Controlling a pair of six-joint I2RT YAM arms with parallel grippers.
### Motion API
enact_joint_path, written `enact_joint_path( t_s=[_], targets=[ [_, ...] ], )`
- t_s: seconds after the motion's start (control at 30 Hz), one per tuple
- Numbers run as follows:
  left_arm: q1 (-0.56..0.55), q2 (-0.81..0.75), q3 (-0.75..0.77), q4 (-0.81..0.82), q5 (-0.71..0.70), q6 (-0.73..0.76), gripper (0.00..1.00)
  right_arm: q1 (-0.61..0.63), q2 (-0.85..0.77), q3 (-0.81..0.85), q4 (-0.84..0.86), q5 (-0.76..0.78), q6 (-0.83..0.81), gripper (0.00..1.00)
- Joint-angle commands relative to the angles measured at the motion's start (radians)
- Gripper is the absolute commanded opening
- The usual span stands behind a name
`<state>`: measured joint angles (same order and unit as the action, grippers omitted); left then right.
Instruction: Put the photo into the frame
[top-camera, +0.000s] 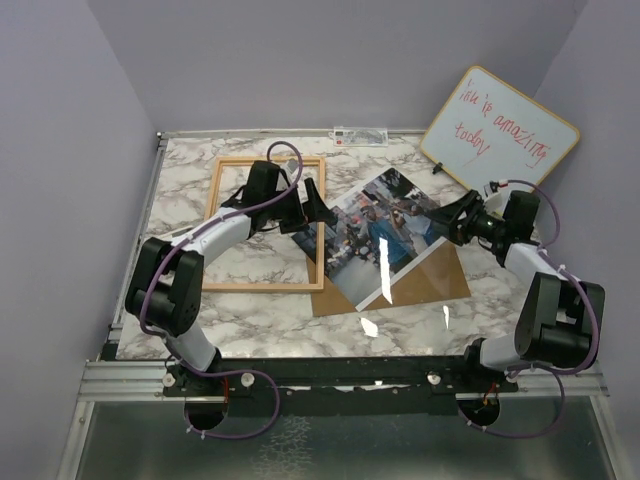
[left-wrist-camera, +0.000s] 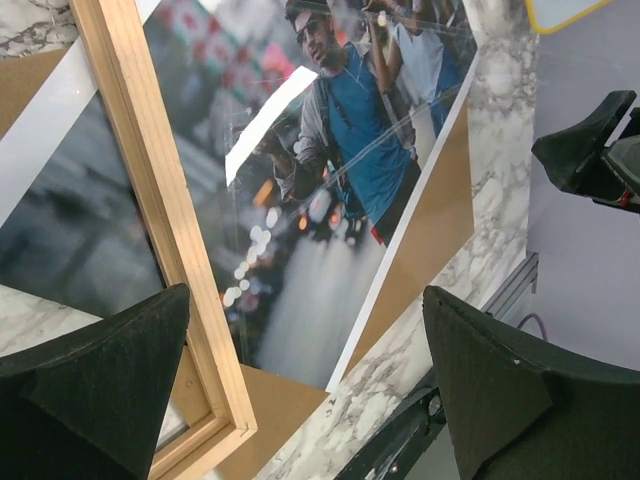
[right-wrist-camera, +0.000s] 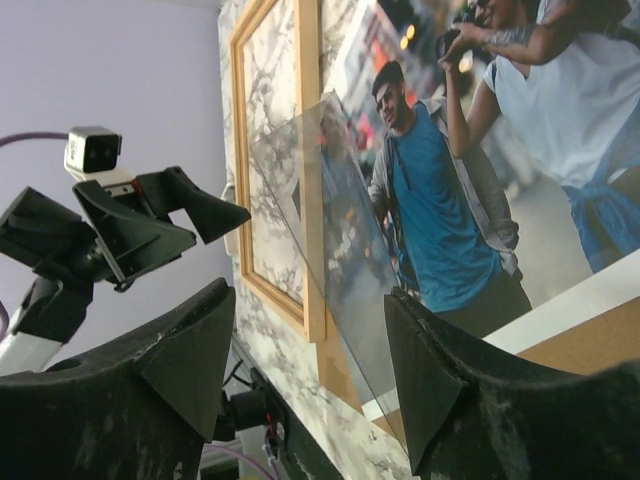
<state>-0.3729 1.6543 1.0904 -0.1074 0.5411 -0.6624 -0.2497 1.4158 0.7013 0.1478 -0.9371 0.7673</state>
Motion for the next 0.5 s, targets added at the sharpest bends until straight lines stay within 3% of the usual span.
enact_joint_path(
  t_s=[0.0, 0.33, 0.47],
  targets=[
    [-0.018, 0.042, -0.004, -0.005, -0.049, 0.021, 0.99, 0.001, 0.018, -0.063, 0.083, -0.063, -0.059, 0.68],
    [-0.045, 0.093, -0.014, -0.005, -0.082, 0.021, 0.98, 0.029, 0.011, -0.193, 0.087, -0.018, -0.097, 0.72],
    [-0.047, 0.100, -0.010, -0.005, -0.083, 0.023, 0.98, 0.073, 0.008, -0.225, 0.105, 0.007, -0.089, 0.63]
  ],
)
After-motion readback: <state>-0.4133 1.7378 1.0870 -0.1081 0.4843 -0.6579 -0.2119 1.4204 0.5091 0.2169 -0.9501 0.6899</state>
